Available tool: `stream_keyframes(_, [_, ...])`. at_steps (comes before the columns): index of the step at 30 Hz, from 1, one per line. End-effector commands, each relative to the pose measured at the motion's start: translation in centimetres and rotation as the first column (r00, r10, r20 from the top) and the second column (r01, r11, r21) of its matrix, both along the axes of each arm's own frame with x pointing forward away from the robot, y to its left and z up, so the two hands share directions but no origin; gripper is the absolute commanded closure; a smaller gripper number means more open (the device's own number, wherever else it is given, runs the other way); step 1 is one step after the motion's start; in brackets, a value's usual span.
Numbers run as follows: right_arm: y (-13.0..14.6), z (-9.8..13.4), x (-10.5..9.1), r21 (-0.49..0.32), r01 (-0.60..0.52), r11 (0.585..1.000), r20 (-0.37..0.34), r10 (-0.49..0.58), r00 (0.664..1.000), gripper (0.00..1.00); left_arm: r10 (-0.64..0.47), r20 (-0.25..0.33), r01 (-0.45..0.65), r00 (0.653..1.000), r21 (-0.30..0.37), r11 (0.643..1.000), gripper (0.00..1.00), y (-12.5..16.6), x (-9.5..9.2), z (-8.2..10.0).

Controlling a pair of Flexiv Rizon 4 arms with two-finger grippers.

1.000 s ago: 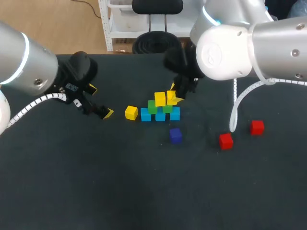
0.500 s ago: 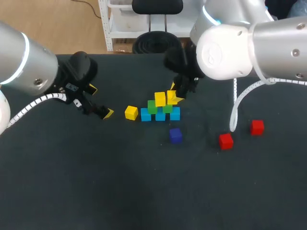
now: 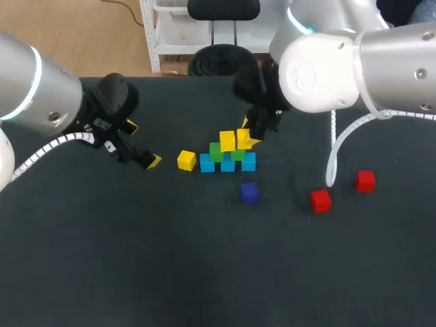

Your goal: Place the blue cubes, place green cubes on the blue cubes, place the yellow cubes on the green cubes, then place the red cubes on the yellow cubes, and place purple cube on the red cubes.

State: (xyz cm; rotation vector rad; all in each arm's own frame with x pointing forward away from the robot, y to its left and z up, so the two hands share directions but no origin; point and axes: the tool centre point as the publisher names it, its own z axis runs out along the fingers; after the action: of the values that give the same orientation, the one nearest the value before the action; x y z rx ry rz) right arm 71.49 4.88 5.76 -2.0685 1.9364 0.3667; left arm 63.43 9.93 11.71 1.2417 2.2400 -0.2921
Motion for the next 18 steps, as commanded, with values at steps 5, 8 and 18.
stream_keyframes(5, [0.1,0.1,-0.09,0.001,-0.001,1.0,0.0,0.001,1.0,0.79,-0.004,0.001,0.004,1.0,-0.004,1.0,0.0,0.16,0.0,-0.03])
stream_keyframes(8, [0.11,0.08,-0.07,0.0,-0.001,1.0,0.001,0.001,1.0,0.78,-0.004,0.001,0.004,1.0,-0.004,1.0,0.0,0.16,0.0,-0.03])
stream_keyframes(18, [0.19,0.04,-0.32,0.0,-0.004,1.0,-0.002,0.004,1.0,0.78,-0.004,0.001,0.004,1.0,-0.004,1.0,0.0,0.16,0.0,-0.03])
